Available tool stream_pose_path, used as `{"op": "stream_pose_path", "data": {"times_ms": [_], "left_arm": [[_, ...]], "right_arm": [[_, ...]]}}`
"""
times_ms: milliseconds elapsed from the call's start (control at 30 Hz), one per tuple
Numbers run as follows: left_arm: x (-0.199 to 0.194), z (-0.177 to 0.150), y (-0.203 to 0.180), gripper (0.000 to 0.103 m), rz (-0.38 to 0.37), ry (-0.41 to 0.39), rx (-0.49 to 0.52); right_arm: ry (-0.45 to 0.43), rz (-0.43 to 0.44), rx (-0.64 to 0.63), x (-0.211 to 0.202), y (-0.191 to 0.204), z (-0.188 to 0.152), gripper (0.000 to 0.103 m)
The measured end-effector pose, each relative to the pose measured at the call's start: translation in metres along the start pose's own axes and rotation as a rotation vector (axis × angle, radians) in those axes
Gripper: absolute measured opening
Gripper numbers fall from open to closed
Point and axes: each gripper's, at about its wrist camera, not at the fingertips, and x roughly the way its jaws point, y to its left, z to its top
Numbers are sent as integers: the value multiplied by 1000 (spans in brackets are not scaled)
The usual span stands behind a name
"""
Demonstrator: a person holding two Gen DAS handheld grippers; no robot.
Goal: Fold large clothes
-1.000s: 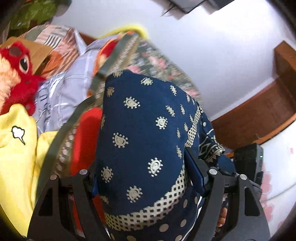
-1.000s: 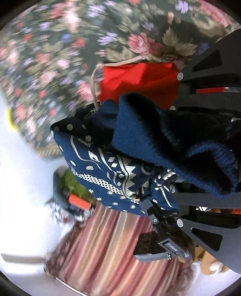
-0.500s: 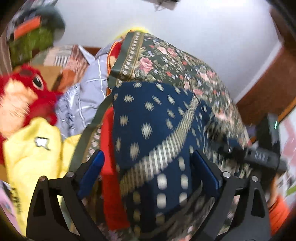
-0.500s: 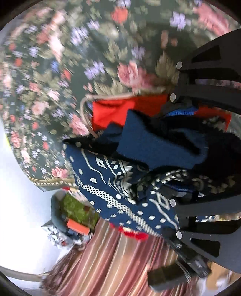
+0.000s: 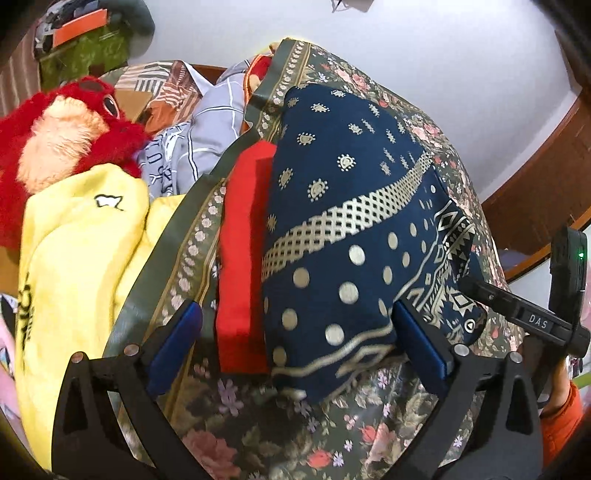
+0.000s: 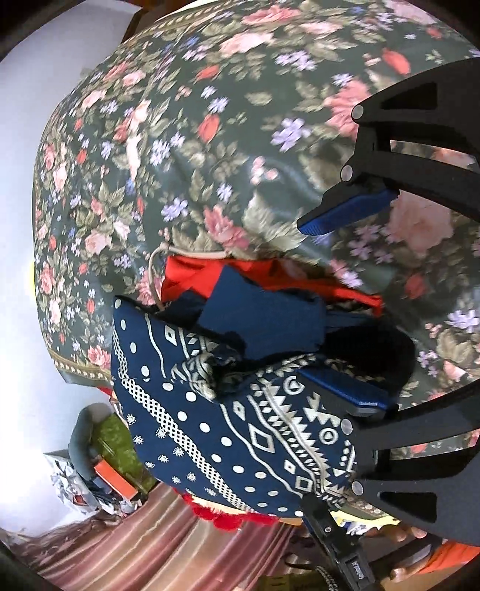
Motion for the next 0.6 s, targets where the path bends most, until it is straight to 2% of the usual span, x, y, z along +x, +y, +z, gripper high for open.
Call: {"op": "stream_pose_path", "data": {"times_ms": [167, 300, 433, 600], "left_arm": [[-27, -7, -20, 103, 89, -26, 66], [-63, -14, -41, 102, 155, -88, 135], [-115, -22, -68, 102, 178, -198, 183], [-197, -38, -103, 102, 166, -381, 219]], "right_arm": [[-38, -4, 13, -29, 4, 2, 70], [-125, 39, -7, -78, 20, -2, 70], [-236, 70, -77, -132, 45, -11, 70], [-394, 145, -143, -205, 70, -31, 70]]}}
